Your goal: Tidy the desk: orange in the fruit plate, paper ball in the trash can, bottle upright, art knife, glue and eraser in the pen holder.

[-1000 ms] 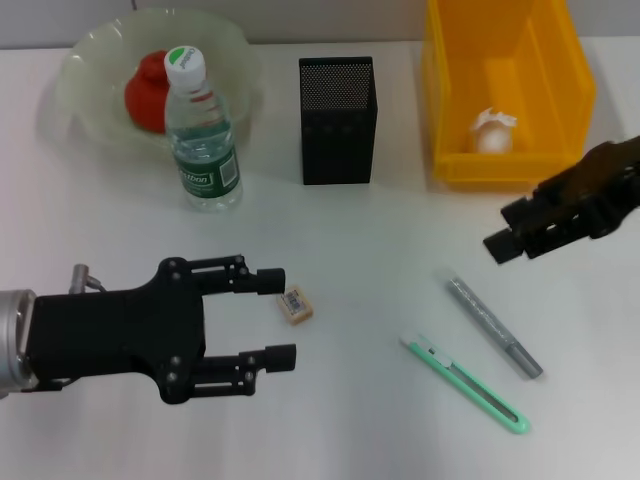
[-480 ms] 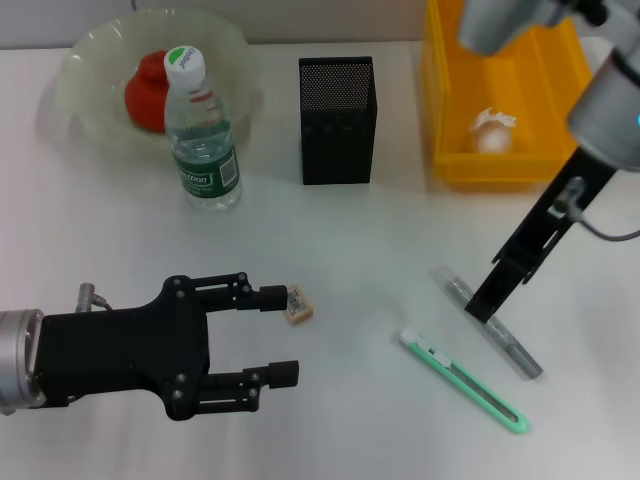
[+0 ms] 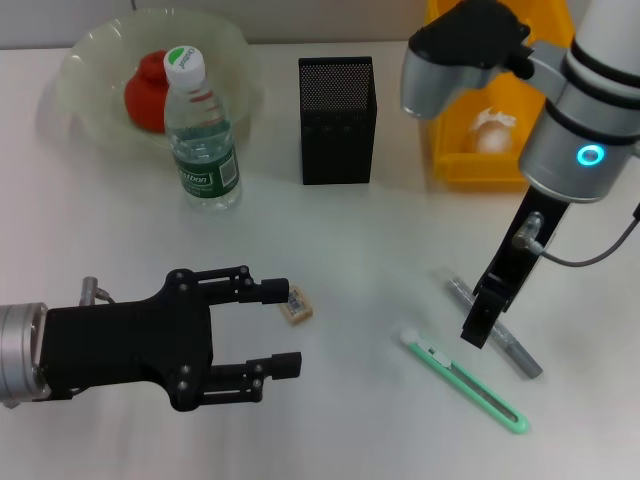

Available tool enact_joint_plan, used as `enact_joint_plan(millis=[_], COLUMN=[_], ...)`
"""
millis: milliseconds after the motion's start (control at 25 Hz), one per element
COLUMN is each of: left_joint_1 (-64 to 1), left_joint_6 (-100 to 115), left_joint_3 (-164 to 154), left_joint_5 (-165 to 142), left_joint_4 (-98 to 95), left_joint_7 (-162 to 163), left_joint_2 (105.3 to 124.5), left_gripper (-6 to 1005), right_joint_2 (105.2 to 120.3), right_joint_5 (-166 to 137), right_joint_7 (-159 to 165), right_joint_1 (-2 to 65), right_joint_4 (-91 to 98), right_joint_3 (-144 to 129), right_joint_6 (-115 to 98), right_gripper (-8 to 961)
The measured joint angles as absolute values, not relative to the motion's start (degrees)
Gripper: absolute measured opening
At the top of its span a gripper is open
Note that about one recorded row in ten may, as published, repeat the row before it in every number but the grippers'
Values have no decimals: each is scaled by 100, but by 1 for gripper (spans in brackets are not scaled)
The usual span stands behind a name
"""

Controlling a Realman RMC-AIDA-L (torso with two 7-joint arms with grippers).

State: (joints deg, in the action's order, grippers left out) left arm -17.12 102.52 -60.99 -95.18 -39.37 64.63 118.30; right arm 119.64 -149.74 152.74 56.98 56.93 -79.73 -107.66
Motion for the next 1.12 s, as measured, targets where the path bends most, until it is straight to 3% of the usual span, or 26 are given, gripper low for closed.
enact_joint_plan(millis=[1120], left_joint_1=[-1713], left_joint_6=[9907], left_joint_3=[-6100], left_joint_5=[-9518], left_joint_4=[-3797], left_joint_7=[6220], left_joint_2=[11832], left_gripper=[684], right_joint_2=[11988], right_joint_5=[-14349], right_joint_7=[15437], right_joint_1=[5819], right_joint_4=[4811], right_joint_3=[-8904], right_joint_6=[-9971], right_gripper=[560])
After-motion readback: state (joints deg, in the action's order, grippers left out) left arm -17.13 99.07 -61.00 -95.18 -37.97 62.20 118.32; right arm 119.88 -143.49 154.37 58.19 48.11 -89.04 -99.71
